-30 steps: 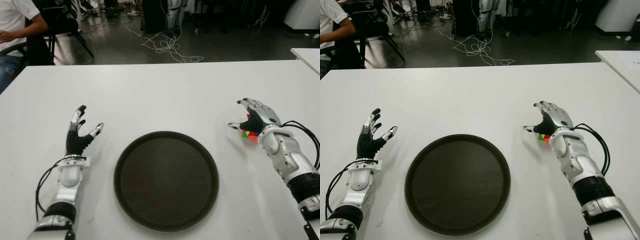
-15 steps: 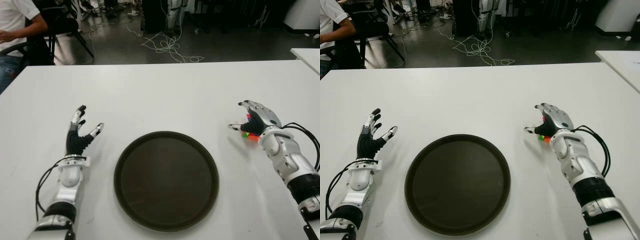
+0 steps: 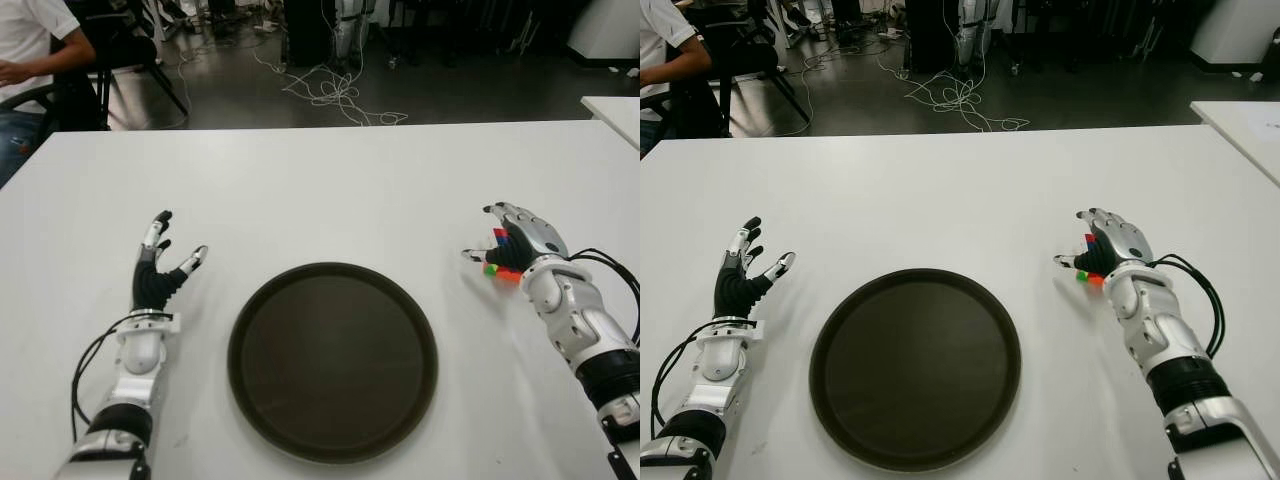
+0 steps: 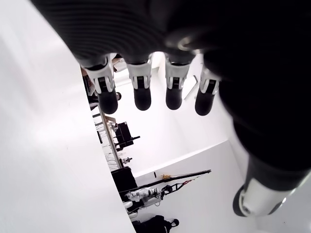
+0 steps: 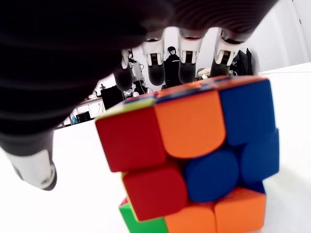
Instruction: Pick up the Rubik's Cube and put it in the plate
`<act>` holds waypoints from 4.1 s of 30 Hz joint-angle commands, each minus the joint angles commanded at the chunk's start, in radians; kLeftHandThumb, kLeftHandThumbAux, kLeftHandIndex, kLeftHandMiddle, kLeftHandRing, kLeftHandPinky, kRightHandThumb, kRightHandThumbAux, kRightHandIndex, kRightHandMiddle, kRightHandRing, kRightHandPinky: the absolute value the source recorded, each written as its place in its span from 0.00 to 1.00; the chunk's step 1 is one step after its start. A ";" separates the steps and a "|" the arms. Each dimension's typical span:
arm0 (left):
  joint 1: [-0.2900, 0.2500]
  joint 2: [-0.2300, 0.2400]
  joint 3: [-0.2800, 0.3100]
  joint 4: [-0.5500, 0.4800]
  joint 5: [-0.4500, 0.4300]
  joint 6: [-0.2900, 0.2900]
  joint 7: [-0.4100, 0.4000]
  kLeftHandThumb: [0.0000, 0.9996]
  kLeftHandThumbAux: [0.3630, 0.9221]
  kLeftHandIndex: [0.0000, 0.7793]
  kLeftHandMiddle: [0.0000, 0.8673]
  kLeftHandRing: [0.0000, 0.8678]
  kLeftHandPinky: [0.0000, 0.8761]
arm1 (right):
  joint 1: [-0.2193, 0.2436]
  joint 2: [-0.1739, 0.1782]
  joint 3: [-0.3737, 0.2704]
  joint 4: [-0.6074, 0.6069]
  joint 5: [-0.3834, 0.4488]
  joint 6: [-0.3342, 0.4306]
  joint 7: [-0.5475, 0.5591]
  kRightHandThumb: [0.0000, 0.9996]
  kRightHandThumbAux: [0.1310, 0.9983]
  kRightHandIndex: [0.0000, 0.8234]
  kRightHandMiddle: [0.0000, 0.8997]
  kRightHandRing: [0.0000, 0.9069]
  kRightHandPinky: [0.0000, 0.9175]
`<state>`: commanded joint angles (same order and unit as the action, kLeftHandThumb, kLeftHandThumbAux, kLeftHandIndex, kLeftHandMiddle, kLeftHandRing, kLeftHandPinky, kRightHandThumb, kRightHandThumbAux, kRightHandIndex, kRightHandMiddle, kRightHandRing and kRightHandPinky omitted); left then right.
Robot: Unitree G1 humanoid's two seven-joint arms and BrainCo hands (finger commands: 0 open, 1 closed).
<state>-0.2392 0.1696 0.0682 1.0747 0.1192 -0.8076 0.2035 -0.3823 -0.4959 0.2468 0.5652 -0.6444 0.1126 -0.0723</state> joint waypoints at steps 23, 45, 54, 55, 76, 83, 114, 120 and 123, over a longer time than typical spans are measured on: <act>-0.001 -0.002 0.002 -0.011 -0.008 0.000 -0.009 0.43 0.57 0.02 0.06 0.03 0.00 | 0.000 -0.013 -0.004 -0.006 -0.004 0.031 0.003 0.22 0.47 0.00 0.00 0.00 0.09; -0.001 0.002 0.001 -0.007 0.002 0.009 0.013 0.40 0.58 0.03 0.07 0.05 0.01 | 0.017 -0.015 -0.012 -0.050 0.003 0.030 0.014 0.21 0.48 0.00 0.00 0.00 0.13; -0.001 -0.001 0.000 -0.007 -0.001 0.006 0.013 0.43 0.61 0.02 0.06 0.03 0.00 | 0.015 -0.013 -0.013 -0.043 0.009 0.034 0.025 0.20 0.47 0.00 0.00 0.00 0.12; -0.001 -0.001 0.000 -0.007 -0.001 0.005 0.013 0.43 0.61 0.03 0.06 0.03 0.00 | 0.015 -0.013 -0.013 -0.043 0.009 0.034 0.026 0.19 0.47 0.00 0.00 0.00 0.13; 0.000 0.002 0.003 -0.005 -0.008 0.006 0.001 0.44 0.58 0.03 0.08 0.05 0.01 | 0.017 -0.008 -0.007 -0.045 0.020 0.033 0.034 0.22 0.47 0.00 0.00 0.00 0.10; 0.000 -0.002 0.006 -0.005 -0.014 0.013 -0.001 0.43 0.57 0.02 0.07 0.04 0.01 | 0.006 -0.002 0.001 -0.009 0.021 0.018 0.021 0.21 0.49 0.00 0.00 0.00 0.16; -0.002 0.005 -0.001 -0.001 0.005 -0.003 0.021 0.36 0.60 0.03 0.08 0.05 0.00 | -0.006 0.010 0.011 0.047 0.030 -0.013 0.006 0.21 0.50 0.00 0.00 0.00 0.15; 0.000 0.006 -0.002 -0.006 0.007 -0.007 0.022 0.34 0.60 0.03 0.08 0.05 0.00 | -0.005 0.014 0.010 0.049 0.034 -0.013 0.007 0.20 0.50 0.00 0.00 0.00 0.11; 0.002 0.006 -0.003 -0.010 0.007 -0.013 0.020 0.34 0.59 0.04 0.08 0.05 0.00 | -0.002 0.014 0.009 0.041 0.035 -0.010 0.010 0.20 0.50 0.00 0.00 0.00 0.09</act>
<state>-0.2372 0.1761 0.0650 1.0645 0.1266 -0.8202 0.2233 -0.3843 -0.4818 0.2562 0.6060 -0.6095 0.1029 -0.0623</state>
